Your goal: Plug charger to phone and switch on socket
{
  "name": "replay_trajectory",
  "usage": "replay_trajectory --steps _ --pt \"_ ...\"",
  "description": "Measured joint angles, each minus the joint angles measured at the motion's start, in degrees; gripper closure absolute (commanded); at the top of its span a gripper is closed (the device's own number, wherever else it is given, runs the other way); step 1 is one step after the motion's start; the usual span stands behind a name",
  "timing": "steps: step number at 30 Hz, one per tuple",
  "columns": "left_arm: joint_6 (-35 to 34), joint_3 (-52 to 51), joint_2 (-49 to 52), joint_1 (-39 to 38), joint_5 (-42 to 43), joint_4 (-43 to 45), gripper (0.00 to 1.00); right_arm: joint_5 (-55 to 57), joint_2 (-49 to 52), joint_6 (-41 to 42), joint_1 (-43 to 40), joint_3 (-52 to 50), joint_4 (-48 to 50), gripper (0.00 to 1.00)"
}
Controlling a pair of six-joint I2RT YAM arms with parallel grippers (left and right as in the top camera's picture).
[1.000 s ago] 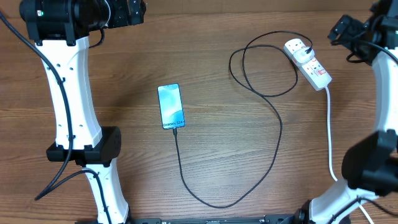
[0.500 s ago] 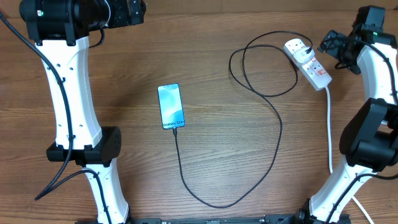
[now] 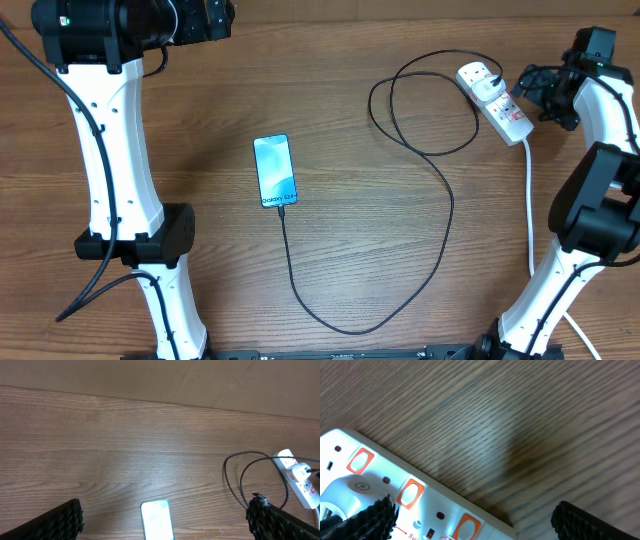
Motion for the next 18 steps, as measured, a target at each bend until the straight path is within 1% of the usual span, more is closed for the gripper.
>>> replay_trajectory --steps 18 --pt "0.00 0.00 0.00 -0.02 0.00 0.00 0.00 -1.81 2.60 -1.81 0.00 0.00 2.71 0.00"
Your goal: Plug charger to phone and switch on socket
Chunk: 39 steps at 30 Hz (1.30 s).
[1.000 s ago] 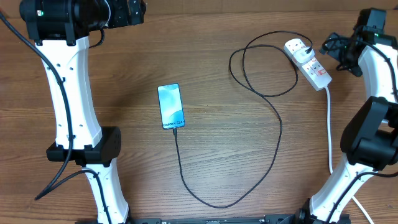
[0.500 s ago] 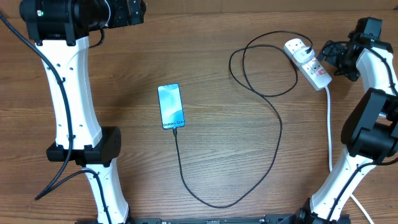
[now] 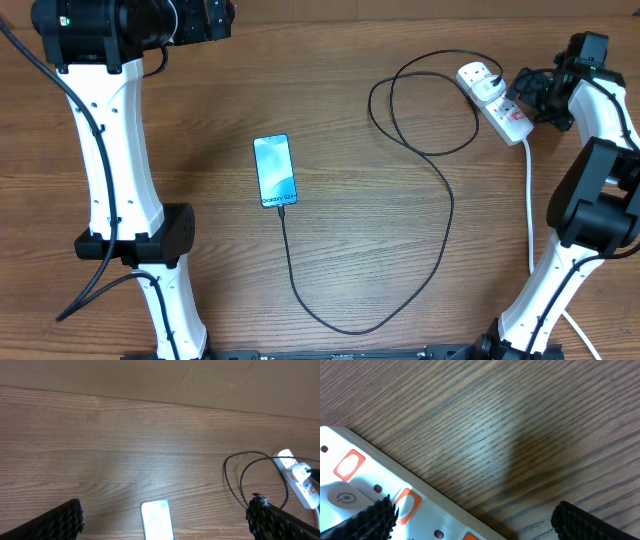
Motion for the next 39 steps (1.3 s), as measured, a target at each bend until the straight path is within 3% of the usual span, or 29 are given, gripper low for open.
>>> replay_trajectory --steps 39 --pt "0.00 0.00 0.00 0.02 0.02 0.00 0.00 0.07 0.00 -5.38 0.55 0.00 0.96 0.00"
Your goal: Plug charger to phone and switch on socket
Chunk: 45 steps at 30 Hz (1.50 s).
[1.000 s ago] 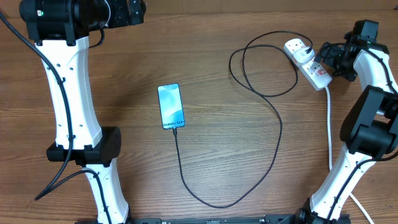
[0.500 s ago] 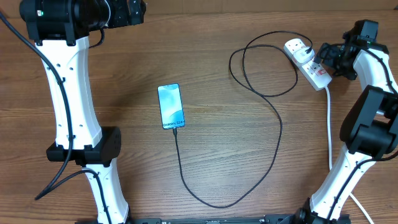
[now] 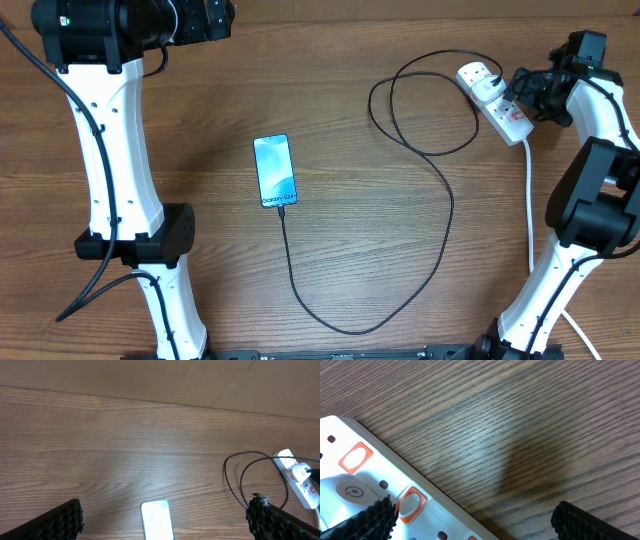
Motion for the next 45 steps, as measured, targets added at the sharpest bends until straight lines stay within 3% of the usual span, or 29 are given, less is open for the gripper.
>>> replay_trajectory --steps 45 --pt "0.00 0.00 0.00 0.00 -0.02 0.00 0.00 1.79 1.33 0.87 0.94 0.70 -1.22 0.00"
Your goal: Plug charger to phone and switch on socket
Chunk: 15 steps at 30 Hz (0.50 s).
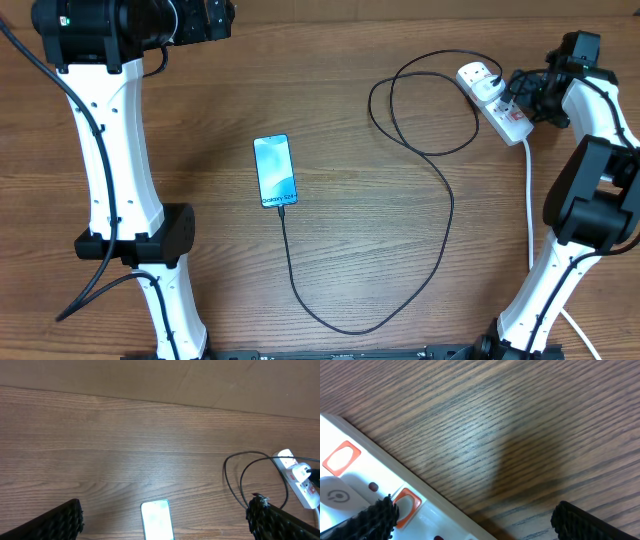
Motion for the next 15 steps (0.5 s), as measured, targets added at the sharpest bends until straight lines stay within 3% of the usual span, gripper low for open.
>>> replay_trajectory --steps 11,15 --pt "0.00 0.00 0.00 -0.02 0.02 0.00 0.00 0.44 0.35 0.33 0.17 0.72 -1.44 0.00" --pt "0.00 0.00 0.00 -0.02 0.00 0.00 0.00 1.51 0.66 0.22 0.79 3.74 -7.85 0.00"
